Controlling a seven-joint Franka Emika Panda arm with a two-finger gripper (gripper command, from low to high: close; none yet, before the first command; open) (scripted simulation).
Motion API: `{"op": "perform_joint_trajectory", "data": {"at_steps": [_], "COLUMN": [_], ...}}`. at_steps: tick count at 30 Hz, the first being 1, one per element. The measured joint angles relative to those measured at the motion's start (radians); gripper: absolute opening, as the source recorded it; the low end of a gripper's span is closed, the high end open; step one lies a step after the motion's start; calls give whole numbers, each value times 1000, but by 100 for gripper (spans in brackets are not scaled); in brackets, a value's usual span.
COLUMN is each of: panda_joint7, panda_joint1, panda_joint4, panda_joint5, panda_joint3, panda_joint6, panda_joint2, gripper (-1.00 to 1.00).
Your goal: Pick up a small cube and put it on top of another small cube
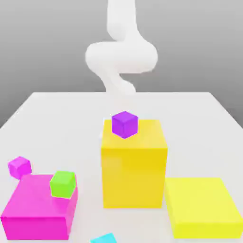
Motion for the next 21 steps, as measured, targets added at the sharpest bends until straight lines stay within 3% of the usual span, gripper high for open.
{"op": "perform_joint_trajectory", "data": {"at_steps": [12, 21], "panda_joint7": [483, 830], "panda_joint1": [-178, -210], "panda_joint4": [17, 29], "panda_joint5": [-118, -191], "panda_joint3": [147, 152], "panda_joint6": [112, 197], "panda_joint2": [441, 766], "gripper": [0, 0]}}
